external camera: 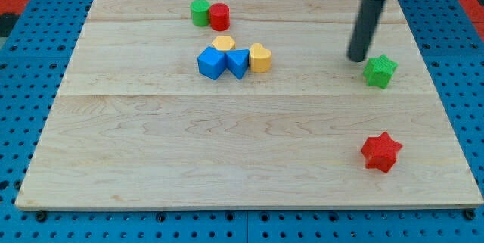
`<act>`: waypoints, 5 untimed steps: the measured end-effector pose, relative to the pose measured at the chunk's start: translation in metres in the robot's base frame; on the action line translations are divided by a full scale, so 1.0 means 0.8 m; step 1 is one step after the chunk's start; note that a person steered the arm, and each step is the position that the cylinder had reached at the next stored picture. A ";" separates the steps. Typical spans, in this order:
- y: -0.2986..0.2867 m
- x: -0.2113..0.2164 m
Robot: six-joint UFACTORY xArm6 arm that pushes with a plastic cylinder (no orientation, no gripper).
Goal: Push green star closer towards red star
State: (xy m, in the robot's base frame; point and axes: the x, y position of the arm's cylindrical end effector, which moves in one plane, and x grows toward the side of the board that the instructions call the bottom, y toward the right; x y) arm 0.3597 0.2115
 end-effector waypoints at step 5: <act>0.026 0.011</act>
State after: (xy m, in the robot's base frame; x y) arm 0.3684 0.2321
